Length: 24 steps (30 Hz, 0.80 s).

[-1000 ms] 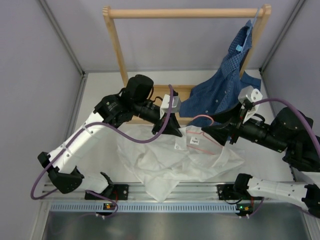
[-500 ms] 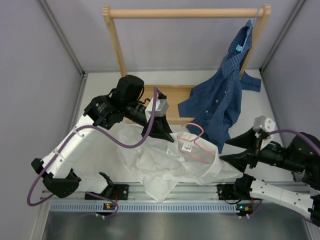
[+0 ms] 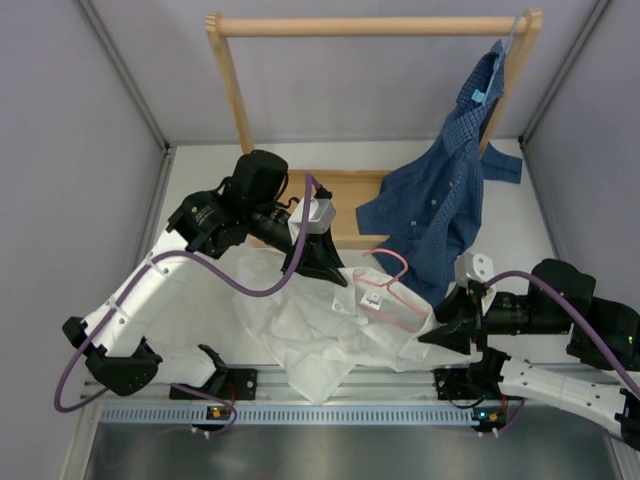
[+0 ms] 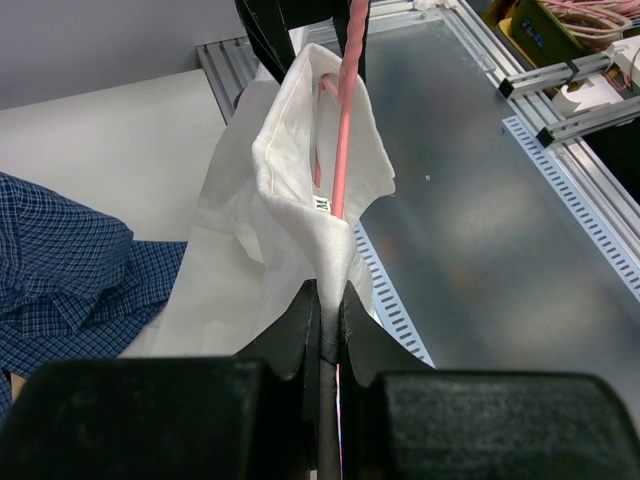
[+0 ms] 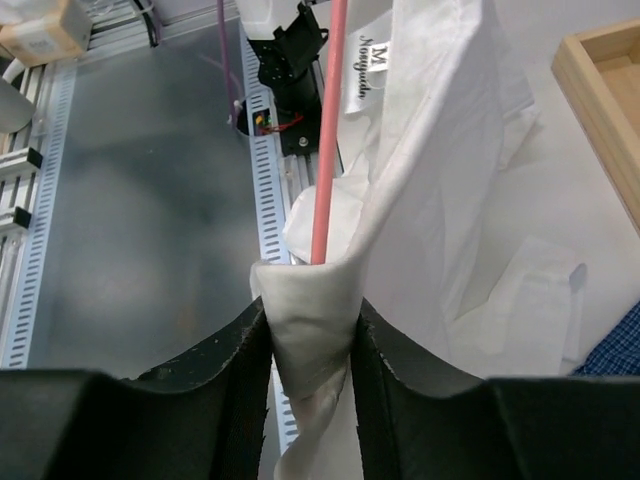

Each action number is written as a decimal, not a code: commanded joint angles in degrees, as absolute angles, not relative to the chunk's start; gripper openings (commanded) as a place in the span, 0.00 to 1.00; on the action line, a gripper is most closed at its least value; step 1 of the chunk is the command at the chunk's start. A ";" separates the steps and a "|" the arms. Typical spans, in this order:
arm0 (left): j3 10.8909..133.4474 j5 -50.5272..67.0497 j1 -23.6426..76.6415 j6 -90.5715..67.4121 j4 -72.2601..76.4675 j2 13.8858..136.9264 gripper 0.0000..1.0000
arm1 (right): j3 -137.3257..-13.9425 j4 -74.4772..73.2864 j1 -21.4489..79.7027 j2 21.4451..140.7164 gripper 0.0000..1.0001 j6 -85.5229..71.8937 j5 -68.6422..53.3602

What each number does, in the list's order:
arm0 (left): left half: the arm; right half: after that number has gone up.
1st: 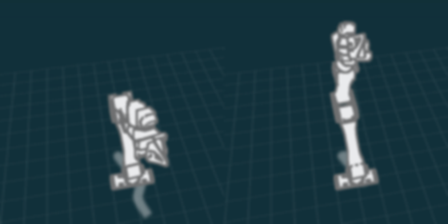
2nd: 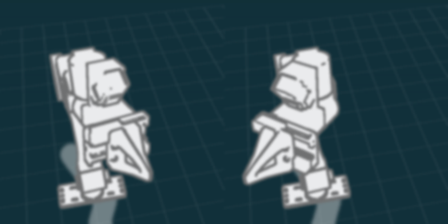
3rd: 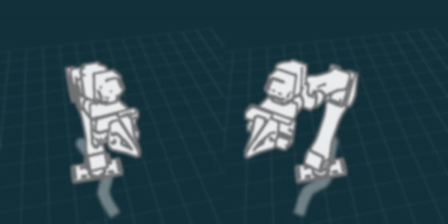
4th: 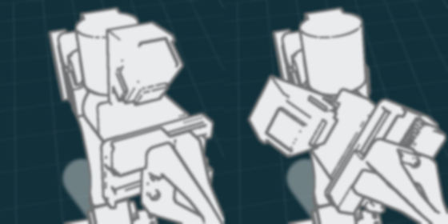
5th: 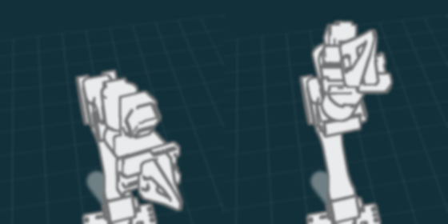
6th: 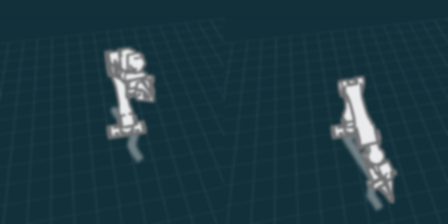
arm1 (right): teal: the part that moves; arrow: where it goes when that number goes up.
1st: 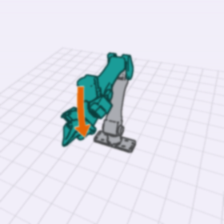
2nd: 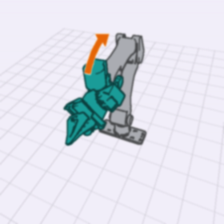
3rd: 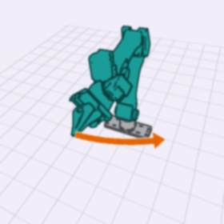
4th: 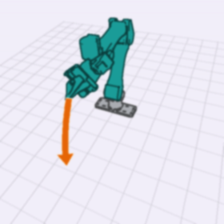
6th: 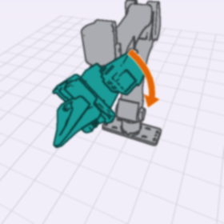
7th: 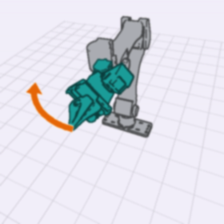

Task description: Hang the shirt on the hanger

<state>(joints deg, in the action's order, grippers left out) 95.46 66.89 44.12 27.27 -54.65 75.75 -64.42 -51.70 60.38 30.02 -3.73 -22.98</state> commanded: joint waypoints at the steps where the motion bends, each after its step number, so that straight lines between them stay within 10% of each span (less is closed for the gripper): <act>1: 97.47 71.01 43.51 28.04 -53.88 75.15 0.00 | -64.42 -47.46 60.91 29.80 0.32 -2.73 -21.28; 10: 97.56 73.92 42.28 27.07 -53.96 76.11 0.00 | -65.30 -43.60 60.82 29.01 0.38 -3.60 -10.20; 20: 97.65 80.85 37.09 25.67 -52.65 76.46 0.00 | -63.98 -37.80 60.82 28.91 0.01 -4.66 -9.84; 24: 97.65 79.99 34.11 19.97 -49.93 76.20 0.00 | -65.03 -37.09 60.82 29.62 0.00 -4.22 -10.11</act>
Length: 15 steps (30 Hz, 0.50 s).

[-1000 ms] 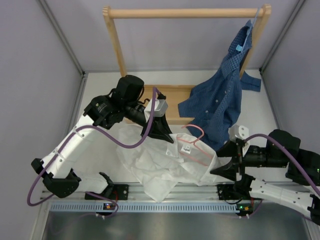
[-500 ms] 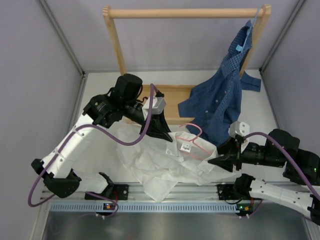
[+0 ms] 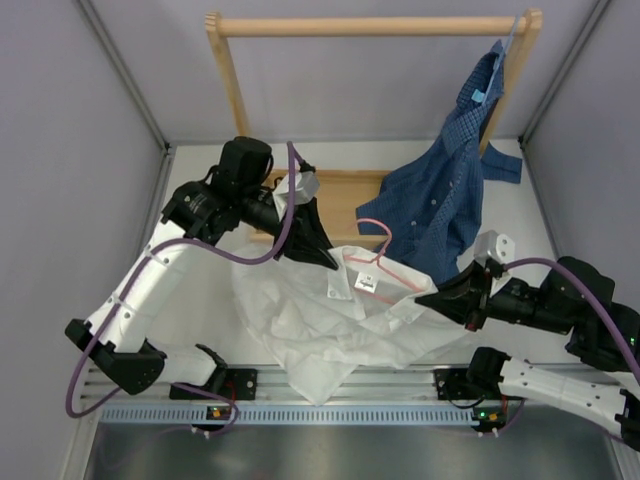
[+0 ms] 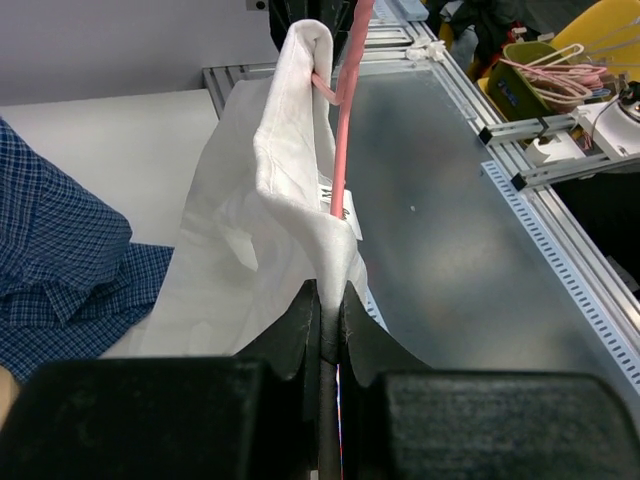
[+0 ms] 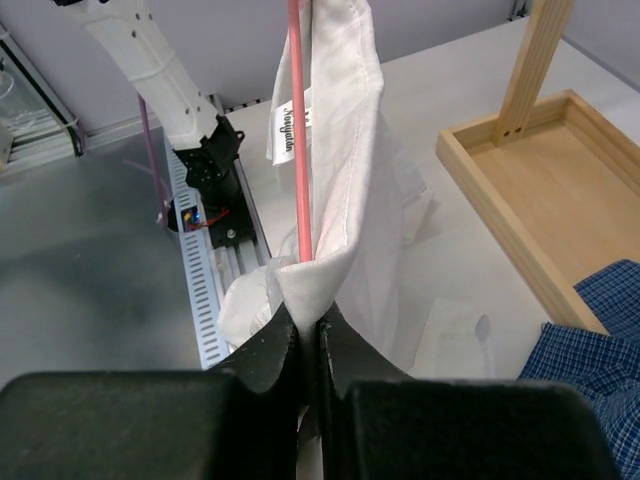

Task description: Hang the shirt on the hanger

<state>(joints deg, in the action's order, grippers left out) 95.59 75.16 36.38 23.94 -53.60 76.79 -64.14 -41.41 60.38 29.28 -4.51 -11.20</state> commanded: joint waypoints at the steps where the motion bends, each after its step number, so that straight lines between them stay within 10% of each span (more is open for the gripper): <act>1: 97.47 79.11 33.75 18.12 -47.66 76.11 0.00 | -65.39 -36.92 60.82 29.79 0.00 -4.13 -9.76; 5: 94.93 67.61 33.49 8.19 -38.10 73.75 0.20 | -67.58 -36.48 60.82 30.15 0.00 -3.69 -7.22; 8: 91.68 55.58 33.49 0.72 -30.27 70.50 0.67 | -68.99 -35.77 60.82 30.85 0.00 -3.43 -6.24; 9: 91.06 49.89 33.40 -2.17 -28.93 69.53 0.98 | -69.52 -35.86 60.82 31.63 0.00 -3.51 -5.89; 15: 94.91 19.32 33.40 -10.17 -29.08 63.90 0.98 | -71.37 -34.90 60.82 34.45 0.00 -4.74 -0.37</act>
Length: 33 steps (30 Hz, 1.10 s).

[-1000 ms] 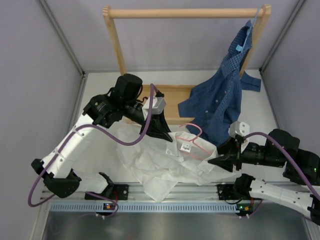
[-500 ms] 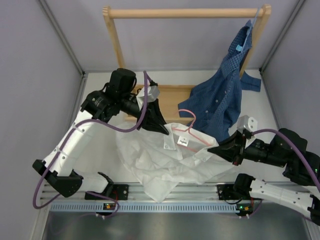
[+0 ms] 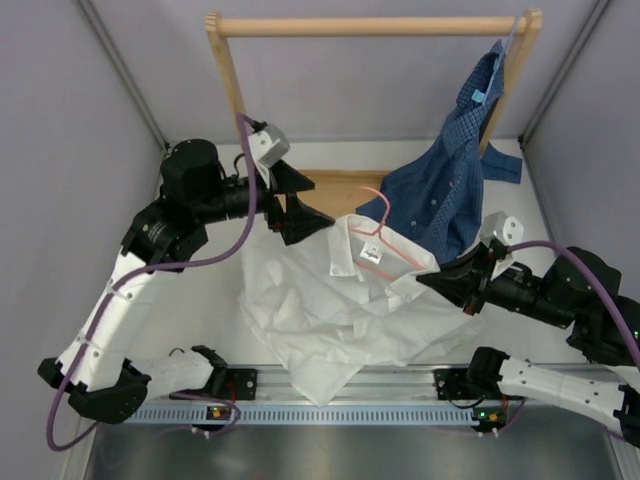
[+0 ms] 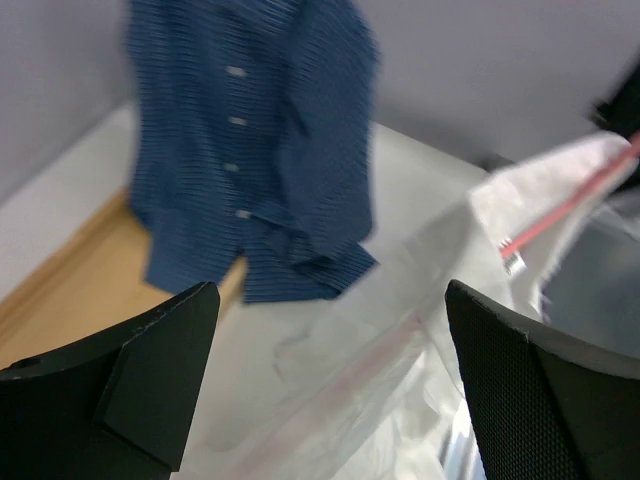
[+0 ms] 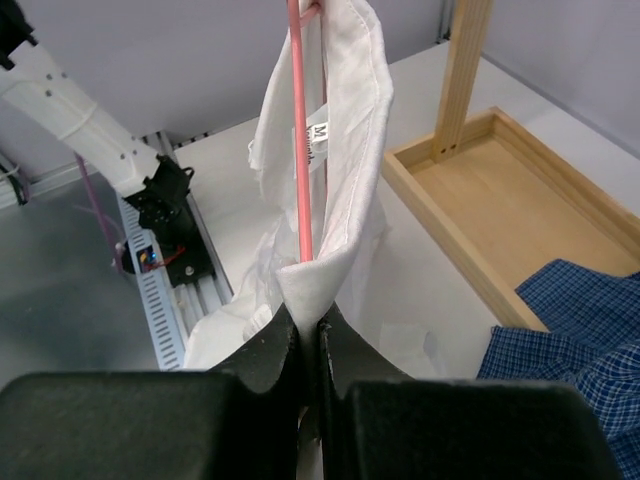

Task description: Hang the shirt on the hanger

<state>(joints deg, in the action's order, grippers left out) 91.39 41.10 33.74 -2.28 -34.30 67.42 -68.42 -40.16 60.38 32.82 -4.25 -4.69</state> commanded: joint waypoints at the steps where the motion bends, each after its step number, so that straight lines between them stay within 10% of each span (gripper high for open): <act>1: 96.31 5.94 33.40 -11.67 -30.48 63.37 0.98 | -71.63 -34.37 60.91 34.80 0.00 -5.53 3.13; 8: 97.05 -20.46 33.40 -13.63 -36.82 52.41 0.98 | -80.82 -30.77 60.82 40.68 0.00 -7.03 13.61; 19: 70.44 -17.49 33.49 -11.87 -40.96 29.74 0.98 | -107.39 -29.80 60.82 59.14 0.00 2.08 24.95; 33: 42.37 -18.63 31.55 -15.64 -30.76 12.83 0.98 | -80.59 -3.35 60.91 58.71 0.00 -6.33 31.99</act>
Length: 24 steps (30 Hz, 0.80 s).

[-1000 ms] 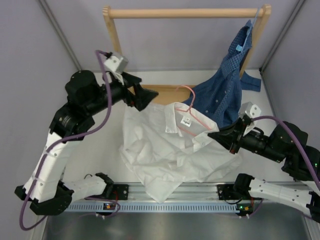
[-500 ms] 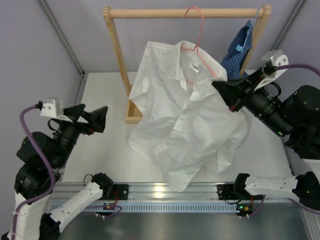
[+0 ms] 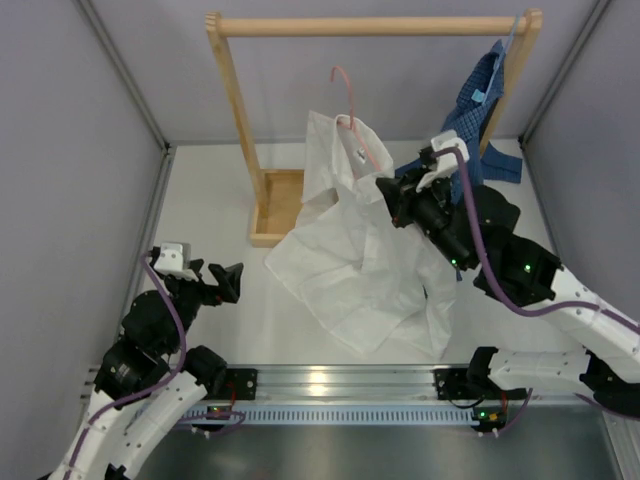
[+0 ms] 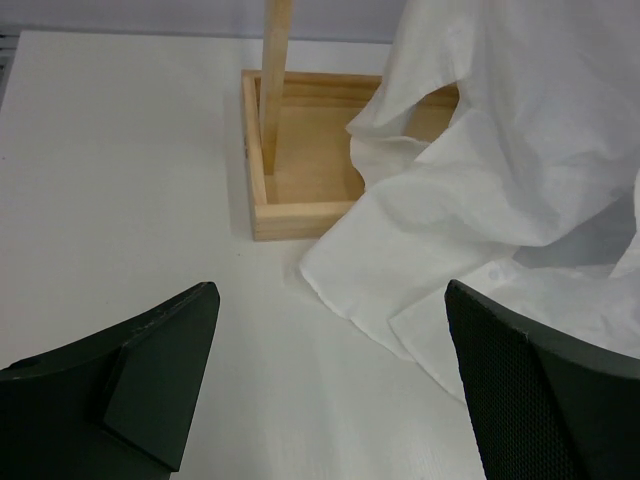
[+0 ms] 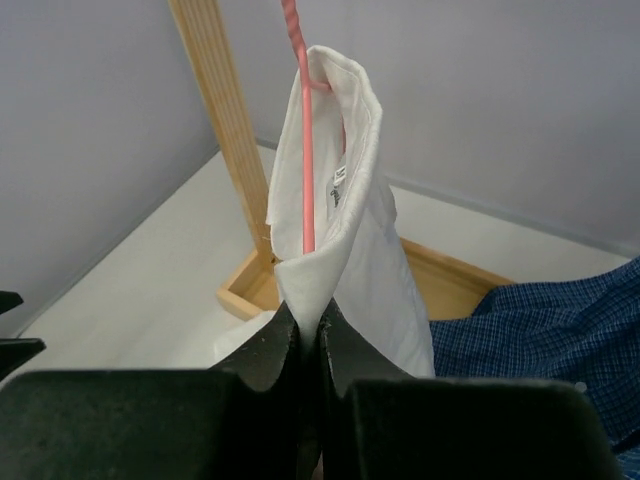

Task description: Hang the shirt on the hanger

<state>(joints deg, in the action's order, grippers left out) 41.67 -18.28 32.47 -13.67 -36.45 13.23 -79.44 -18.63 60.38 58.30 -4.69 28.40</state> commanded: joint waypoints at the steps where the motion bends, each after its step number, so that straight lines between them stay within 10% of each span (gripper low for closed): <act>1: 41.93 -18.72 31.55 -15.12 -30.50 12.92 0.98 | -82.42 -2.90 60.91 59.32 0.00 -5.89 31.73; 24: 42.45 -27.33 24.26 -17.58 -33.48 17.67 0.98 | -110.73 -4.57 58.89 88.15 0.00 -10.54 48.08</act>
<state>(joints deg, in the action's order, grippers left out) 41.65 -24.97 24.67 -16.60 -34.52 18.22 -105.84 -9.47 59.79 86.89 -7.99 45.65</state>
